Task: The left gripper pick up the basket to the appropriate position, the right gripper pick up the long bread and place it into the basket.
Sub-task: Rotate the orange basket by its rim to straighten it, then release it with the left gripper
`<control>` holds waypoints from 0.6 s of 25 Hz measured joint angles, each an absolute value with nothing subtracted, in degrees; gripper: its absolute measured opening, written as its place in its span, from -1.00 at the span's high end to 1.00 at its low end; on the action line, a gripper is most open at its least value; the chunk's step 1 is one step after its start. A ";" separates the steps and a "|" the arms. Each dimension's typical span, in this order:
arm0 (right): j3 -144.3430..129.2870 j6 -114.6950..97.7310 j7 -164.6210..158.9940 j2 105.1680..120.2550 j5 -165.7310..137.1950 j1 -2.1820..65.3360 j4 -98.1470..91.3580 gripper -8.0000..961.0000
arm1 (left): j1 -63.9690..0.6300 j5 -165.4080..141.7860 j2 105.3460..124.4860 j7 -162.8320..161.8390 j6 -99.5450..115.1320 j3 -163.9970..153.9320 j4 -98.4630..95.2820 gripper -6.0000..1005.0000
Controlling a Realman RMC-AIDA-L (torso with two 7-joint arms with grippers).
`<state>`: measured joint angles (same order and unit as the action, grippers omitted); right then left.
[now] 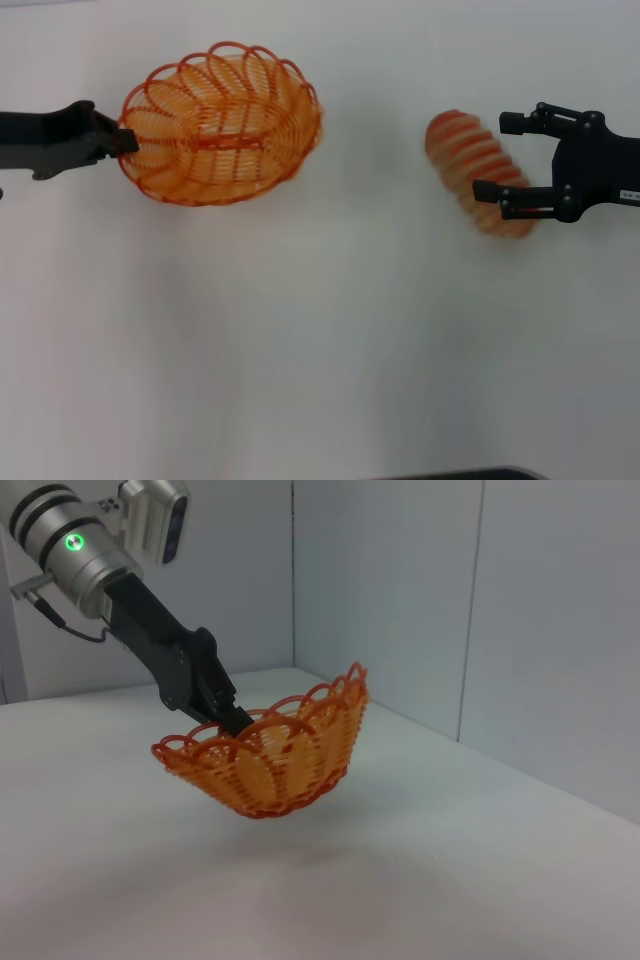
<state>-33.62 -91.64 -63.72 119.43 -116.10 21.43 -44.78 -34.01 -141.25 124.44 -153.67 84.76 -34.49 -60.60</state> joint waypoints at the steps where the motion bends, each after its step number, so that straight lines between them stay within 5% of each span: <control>1: -33.69 -91.63 -63.72 119.43 -116.17 21.42 -44.79 -0.92 | -33.33 -140.51 124.42 -154.27 84.14 -35.21 -60.51 0.87; 15: -34.01 -91.49 -62.82 119.15 -117.89 21.16 -44.93 -0.93 | -28.06 -138.58 124.66 -166.47 77.47 -50.83 -63.54 0.87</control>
